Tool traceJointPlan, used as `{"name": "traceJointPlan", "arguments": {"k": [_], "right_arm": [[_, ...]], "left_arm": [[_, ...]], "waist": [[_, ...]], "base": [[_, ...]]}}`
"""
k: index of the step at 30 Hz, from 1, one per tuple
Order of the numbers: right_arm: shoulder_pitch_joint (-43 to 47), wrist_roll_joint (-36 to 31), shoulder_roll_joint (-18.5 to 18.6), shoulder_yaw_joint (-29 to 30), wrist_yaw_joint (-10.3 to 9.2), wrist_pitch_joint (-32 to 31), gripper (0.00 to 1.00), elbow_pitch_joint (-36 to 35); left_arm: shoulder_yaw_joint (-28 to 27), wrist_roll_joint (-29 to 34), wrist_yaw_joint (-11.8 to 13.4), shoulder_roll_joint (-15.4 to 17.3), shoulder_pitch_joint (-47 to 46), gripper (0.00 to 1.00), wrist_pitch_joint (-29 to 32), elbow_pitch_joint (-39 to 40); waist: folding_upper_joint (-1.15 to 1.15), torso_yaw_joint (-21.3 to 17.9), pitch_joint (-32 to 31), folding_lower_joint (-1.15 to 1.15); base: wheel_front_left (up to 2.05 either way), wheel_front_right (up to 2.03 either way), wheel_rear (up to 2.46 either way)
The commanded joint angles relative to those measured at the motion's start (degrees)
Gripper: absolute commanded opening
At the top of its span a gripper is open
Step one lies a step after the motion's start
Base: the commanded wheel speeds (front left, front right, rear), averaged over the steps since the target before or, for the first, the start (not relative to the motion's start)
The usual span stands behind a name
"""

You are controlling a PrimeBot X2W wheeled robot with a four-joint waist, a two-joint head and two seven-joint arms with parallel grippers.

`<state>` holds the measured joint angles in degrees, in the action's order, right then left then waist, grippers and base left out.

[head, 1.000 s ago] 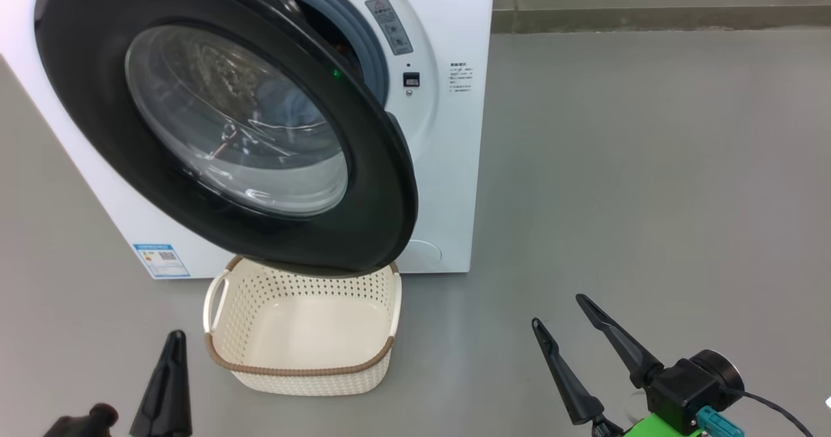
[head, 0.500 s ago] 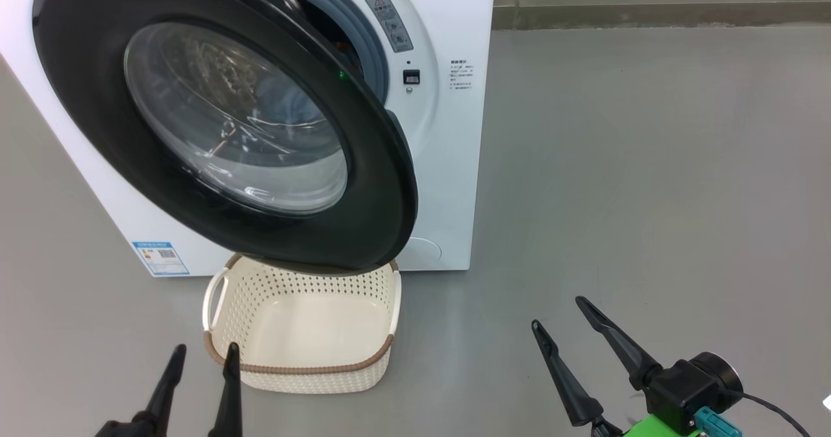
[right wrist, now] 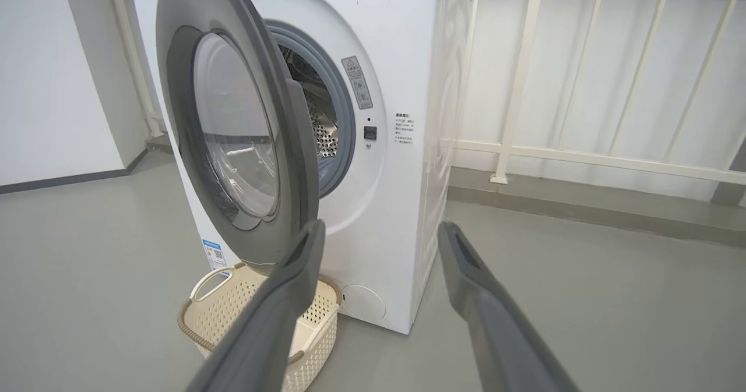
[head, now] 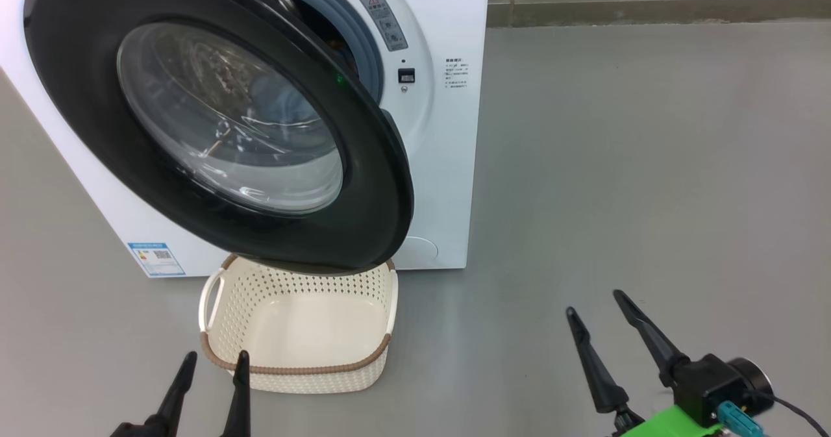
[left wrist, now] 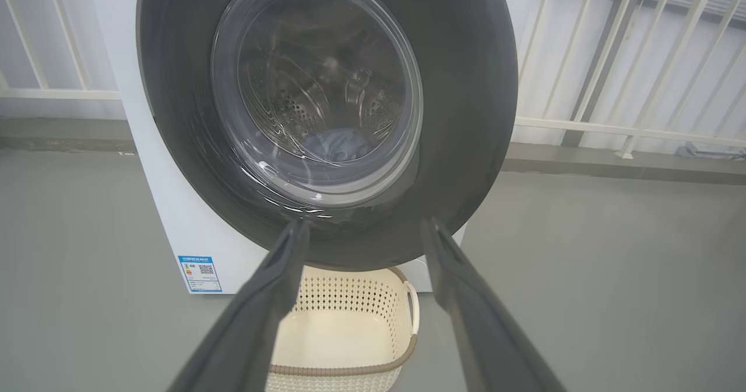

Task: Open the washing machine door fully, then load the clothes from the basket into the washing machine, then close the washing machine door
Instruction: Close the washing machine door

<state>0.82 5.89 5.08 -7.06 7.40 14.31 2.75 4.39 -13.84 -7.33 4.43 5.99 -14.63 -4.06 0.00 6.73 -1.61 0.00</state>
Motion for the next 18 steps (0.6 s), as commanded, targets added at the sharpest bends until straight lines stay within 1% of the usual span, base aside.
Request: {"name": "traceJointPlan", "arguments": {"k": [1, 12, 15, 16, 17, 18], "right_arm": [[-0.22, -0.66, -0.29, -0.78, 0.09, 0.69, 1.0, -1.19], [0.25, -2.44, -1.78, 1.37, 0.09, 0.69, 1.0, -0.87], [-0.04, -2.45, -1.88, 0.14, 0.09, 0.69, 0.99, -0.68], [-0.44, -2.51, -1.68, -0.73, 0.09, 0.69, 0.22, -0.92], [-1.0, -2.43, -1.34, -1.52, 0.09, 0.69, 0.0, -1.41], [-1.61, -2.2, -0.79, -2.52, 0.09, 0.69, 0.0, -1.81]], "left_arm": [[-1.77, 0.8, -0.15, 0.53, -1.62, 1.0, -0.37, 1.04], [-1.58, 0.72, -0.15, 0.18, -1.8, 1.0, -0.37, 0.62], [-1.36, 0.8, -0.15, 0.13, -1.88, 1.0, -0.37, 0.57], [-1.27, 0.84, -0.15, 0.09, -1.98, 1.0, -0.37, 0.63], [-1.13, 0.9, -0.15, 0.03, -2.17, 1.0, -0.37, 0.69], [-0.96, 0.98, -0.15, -0.04, -2.38, 1.0, -0.37, 0.74]], "waist": [[0.0, 0.02, 0.02, 0.0], [0.0, 0.83, 0.24, 0.0], [0.0, 1.38, 0.74, 0.0], [0.0, 1.58, 1.17, 0.0], [0.0, 1.82, 1.63, 0.0], [0.0, 2.05, 2.13, 0.0]], "base": [[0.0, 0.0, 0.0], [0.0, 0.0, 0.0], [0.0, 0.0, 0.0], [0.0, 0.0, 0.0], [0.0, 0.0, 0.0], [0.0, 0.0, 0.0]]}}
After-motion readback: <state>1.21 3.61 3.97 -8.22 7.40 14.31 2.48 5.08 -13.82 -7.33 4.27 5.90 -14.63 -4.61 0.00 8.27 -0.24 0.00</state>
